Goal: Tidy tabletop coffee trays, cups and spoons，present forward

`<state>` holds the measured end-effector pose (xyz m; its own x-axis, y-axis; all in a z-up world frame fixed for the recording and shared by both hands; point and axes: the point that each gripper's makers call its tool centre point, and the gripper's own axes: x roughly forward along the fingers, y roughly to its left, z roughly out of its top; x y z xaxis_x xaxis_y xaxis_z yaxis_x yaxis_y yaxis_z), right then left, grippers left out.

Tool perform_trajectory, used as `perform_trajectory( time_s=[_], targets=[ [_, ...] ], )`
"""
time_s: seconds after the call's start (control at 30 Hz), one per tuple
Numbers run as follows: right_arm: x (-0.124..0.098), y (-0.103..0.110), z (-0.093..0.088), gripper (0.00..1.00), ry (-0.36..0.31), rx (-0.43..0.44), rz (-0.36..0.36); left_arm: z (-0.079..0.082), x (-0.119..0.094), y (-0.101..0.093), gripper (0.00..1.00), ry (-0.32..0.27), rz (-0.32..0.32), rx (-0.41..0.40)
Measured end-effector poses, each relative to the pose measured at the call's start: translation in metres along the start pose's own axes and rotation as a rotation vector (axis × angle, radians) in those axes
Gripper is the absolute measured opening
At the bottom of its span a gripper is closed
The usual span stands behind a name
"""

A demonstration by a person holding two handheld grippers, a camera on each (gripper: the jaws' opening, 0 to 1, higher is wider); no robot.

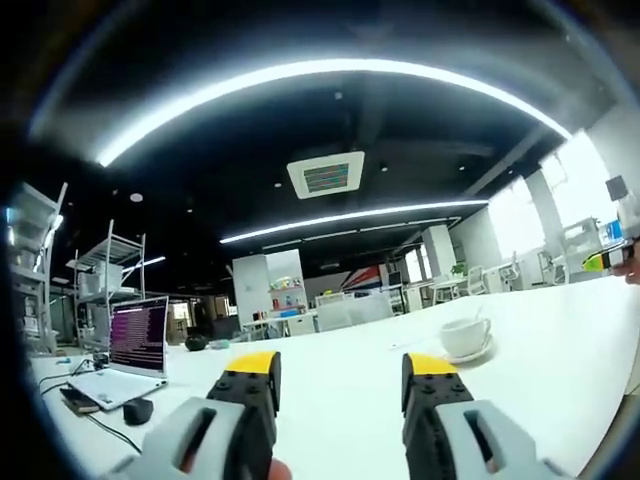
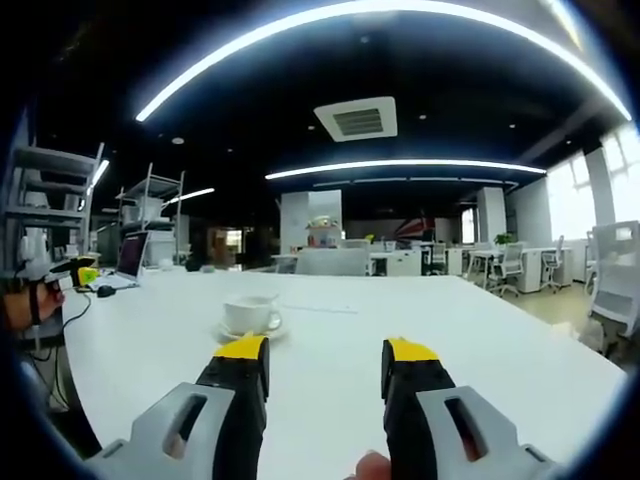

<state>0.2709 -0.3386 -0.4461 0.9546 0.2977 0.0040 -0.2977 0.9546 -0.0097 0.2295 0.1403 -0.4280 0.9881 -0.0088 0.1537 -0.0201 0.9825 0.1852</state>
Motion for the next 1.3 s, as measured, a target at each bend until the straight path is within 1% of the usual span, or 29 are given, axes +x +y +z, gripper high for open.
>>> perform_trajectory(
  time_s=[0.37,0.57,0.73,0.83,0.9,1.03,1.13,1.2,1.3],
  targets=[
    [-0.001,-0.0033,0.0015,0.44,-0.005,0.003,-0.011,0.0034,0.0021,0.001,0.49,-0.011,-0.002,0.006],
    [-0.0024,-0.0047,0.0014,0.44,-0.005,0.001,-0.011,0.0041,0.0009,-0.0003,0.49,-0.011,-0.005,0.006],
    [-0.0031,-0.0058,-0.0002,0.44,-0.001,0.003,-0.009,0.0021,-0.0015,-0.0011,0.49,0.0,-0.005,-0.001],
    [-0.0029,-0.0045,-0.0013,0.44,0.003,0.001,-0.006,0.0014,-0.0024,-0.0015,0.49,0.004,-0.006,-0.027],
    [-0.003,-0.0034,-0.0012,0.44,0.002,0.002,-0.003,0.0019,-0.0025,-0.0014,0.49,0.002,-0.005,-0.024],
    [-0.0034,-0.0026,-0.0008,0.44,0.003,0.001,-0.001,0.0003,-0.0018,0.0001,0.49,0.009,-0.006,-0.047],
    [-0.0044,-0.0025,-0.0004,0.44,0.002,0.002,-0.001,-0.0011,-0.0011,0.0012,0.49,0.013,-0.007,-0.05],
    [-0.0052,-0.0026,-0.0014,0.44,0.005,0.004,-0.003,-0.0012,-0.0013,-0.0002,0.48,0.017,-0.012,-0.068],
    [-0.0063,-0.0011,-0.0035,0.44,0.013,0.0,0.0,-0.0012,-0.0013,-0.0052,0.48,0.023,-0.026,-0.072]
  ],
)
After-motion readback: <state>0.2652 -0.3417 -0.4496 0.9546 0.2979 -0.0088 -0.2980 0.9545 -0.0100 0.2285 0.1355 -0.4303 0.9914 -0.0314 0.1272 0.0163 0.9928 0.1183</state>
